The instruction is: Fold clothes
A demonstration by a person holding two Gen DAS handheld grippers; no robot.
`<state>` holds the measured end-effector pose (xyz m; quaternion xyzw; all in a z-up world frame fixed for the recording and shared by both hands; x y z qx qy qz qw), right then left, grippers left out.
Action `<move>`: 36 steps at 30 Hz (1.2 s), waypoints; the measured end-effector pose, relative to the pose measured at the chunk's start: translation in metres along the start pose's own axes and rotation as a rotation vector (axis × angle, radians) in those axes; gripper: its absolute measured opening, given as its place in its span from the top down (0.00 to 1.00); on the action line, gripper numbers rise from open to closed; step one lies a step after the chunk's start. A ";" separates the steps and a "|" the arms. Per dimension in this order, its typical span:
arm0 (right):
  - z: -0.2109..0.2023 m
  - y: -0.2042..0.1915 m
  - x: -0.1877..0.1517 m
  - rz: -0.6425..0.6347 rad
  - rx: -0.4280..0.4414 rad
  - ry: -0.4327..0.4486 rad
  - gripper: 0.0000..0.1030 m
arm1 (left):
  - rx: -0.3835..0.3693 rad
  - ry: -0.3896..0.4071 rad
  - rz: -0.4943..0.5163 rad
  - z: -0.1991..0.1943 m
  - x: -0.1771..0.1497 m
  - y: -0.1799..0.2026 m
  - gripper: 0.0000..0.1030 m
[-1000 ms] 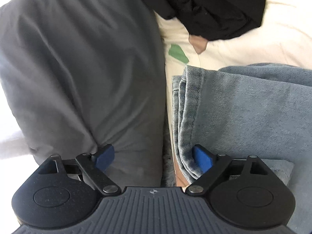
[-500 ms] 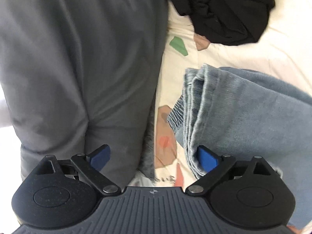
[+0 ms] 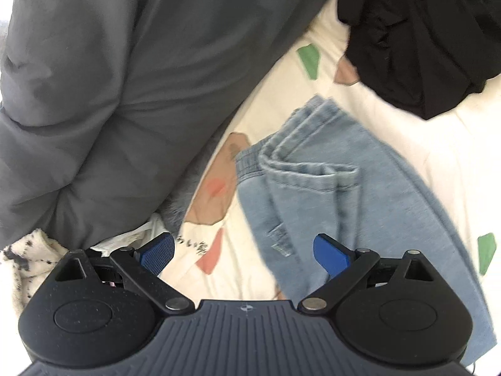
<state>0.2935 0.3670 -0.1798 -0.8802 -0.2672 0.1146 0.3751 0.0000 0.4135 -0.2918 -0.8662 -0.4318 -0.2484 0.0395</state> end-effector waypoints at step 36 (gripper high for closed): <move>-0.036 0.204 -0.151 0.241 0.133 0.433 0.11 | 0.227 0.245 0.549 0.049 0.009 0.143 0.40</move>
Point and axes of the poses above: each gripper's, at about its wrist camera, not at the fingertips, and z roughly the way its jaws point, y to its right, x to its top, the point moved 1 cm from there along z, roughly the way its jaws point, and after that the axes turned 12 degrees about x, right-handed, at the moved point
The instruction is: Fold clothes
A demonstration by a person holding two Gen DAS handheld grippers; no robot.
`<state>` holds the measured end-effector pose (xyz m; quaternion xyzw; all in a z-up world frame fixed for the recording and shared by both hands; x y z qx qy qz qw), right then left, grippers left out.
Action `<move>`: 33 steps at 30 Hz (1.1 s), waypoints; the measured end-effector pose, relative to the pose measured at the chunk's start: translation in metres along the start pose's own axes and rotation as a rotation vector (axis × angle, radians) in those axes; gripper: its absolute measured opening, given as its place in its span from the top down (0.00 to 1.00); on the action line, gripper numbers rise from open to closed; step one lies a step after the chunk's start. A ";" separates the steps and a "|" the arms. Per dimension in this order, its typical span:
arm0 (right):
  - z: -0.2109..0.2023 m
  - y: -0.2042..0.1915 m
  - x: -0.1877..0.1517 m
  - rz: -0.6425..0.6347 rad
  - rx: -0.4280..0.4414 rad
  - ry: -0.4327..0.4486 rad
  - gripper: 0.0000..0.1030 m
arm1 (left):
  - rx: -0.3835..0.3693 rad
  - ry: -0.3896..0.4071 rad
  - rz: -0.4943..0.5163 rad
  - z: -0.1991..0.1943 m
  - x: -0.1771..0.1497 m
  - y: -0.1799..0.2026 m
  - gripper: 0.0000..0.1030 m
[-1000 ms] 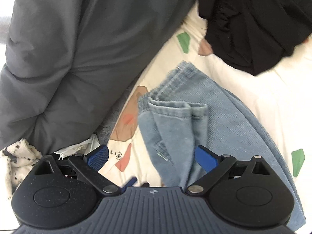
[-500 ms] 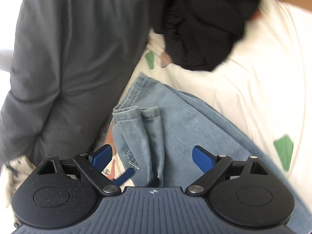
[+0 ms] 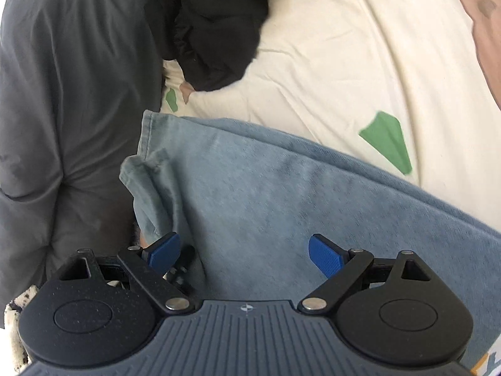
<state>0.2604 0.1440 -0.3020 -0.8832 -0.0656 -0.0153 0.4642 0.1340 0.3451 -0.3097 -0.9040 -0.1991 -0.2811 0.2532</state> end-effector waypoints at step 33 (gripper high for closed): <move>0.074 -0.082 0.066 -0.568 -0.011 -0.035 0.39 | -0.231 -0.126 -0.780 0.061 -0.005 -0.135 0.46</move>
Point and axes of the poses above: each gripper's, at about its wrist camera, not at the fingertips, and z roughly the way its jaws point, y to its right, x to its top, the point moved 1 cm from there along z, roughly the way its jaws point, and after that the axes turned 12 degrees about x, right-handed, at the moved point
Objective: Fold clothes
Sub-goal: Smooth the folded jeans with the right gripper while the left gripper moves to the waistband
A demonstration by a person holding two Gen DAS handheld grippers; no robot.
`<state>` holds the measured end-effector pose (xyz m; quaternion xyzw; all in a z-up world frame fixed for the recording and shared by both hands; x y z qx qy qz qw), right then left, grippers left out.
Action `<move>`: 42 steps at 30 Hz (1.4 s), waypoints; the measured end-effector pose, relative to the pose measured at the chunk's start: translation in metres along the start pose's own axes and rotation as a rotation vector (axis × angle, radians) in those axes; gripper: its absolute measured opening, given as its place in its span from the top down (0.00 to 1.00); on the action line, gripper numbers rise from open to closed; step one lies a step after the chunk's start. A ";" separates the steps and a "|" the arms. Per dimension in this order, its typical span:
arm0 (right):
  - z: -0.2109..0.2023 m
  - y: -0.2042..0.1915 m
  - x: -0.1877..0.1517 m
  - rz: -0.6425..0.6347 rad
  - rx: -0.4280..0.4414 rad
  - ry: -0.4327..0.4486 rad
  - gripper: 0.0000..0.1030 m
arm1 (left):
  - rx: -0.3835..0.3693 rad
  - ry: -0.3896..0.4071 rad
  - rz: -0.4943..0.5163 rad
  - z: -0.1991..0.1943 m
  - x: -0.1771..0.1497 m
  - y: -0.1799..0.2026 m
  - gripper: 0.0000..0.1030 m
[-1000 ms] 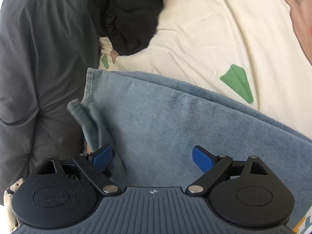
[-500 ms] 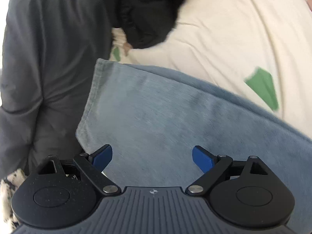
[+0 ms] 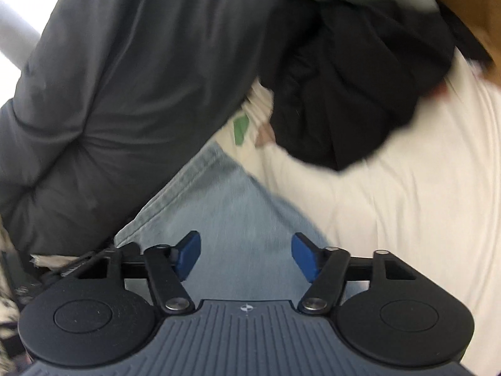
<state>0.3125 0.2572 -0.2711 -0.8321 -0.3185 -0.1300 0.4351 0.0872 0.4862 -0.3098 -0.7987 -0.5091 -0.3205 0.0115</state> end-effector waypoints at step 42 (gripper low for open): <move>0.108 -0.028 0.067 -0.344 -0.099 -0.091 0.42 | 0.070 0.034 0.086 0.000 0.007 0.005 0.41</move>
Point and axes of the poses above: each gripper's, at about its wrist camera, not at the fingertips, and z roughly the way its jaws point, y to its right, x to its top, the point moved 1 cm from there along z, roughly the way its jaws point, and after that the axes turned 12 degrees about x, right-handed, at the moved point
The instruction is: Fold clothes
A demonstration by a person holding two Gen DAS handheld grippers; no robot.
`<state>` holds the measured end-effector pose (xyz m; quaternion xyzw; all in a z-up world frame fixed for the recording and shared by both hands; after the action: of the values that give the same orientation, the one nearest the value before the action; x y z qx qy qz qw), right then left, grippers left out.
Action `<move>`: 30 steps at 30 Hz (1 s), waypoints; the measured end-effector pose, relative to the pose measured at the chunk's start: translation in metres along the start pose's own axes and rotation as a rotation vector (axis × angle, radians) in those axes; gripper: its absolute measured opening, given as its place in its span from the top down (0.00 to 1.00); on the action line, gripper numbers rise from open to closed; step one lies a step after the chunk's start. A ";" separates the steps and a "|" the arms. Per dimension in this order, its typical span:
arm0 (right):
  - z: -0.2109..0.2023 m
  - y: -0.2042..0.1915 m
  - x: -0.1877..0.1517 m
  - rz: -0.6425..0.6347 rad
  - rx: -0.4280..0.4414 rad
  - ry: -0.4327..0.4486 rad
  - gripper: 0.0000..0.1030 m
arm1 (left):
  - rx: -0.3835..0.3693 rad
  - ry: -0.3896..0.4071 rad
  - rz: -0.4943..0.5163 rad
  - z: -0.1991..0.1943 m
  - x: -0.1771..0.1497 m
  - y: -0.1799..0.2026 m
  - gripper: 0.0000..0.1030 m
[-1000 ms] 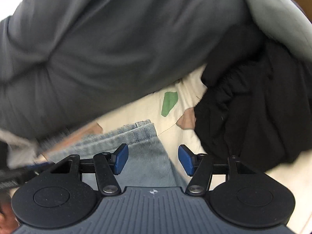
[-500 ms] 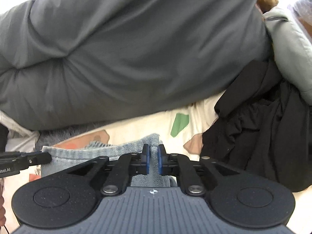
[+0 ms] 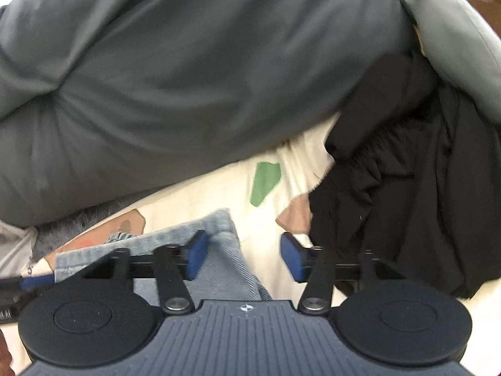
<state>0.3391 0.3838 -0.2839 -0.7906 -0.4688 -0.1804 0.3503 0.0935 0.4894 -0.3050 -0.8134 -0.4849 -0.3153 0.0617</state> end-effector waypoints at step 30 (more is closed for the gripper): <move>-0.031 -0.027 -0.019 -0.090 0.148 0.099 0.60 | -0.180 0.027 -0.151 -0.004 -0.009 -0.016 0.77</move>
<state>0.3075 0.3582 -0.2637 -0.7309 -0.4979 -0.1997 0.4219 0.0754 0.4895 -0.3101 -0.7725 -0.5137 -0.3723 -0.0288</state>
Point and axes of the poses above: each gripper's, at about its wrist camera, not at the fingertips, and z roughly the way its jaws point, y to its right, x to its top, the point moved 1 cm from there along z, roughly the way its jaws point, and after that the axes turned 12 degrees about x, right-handed, at the moved point
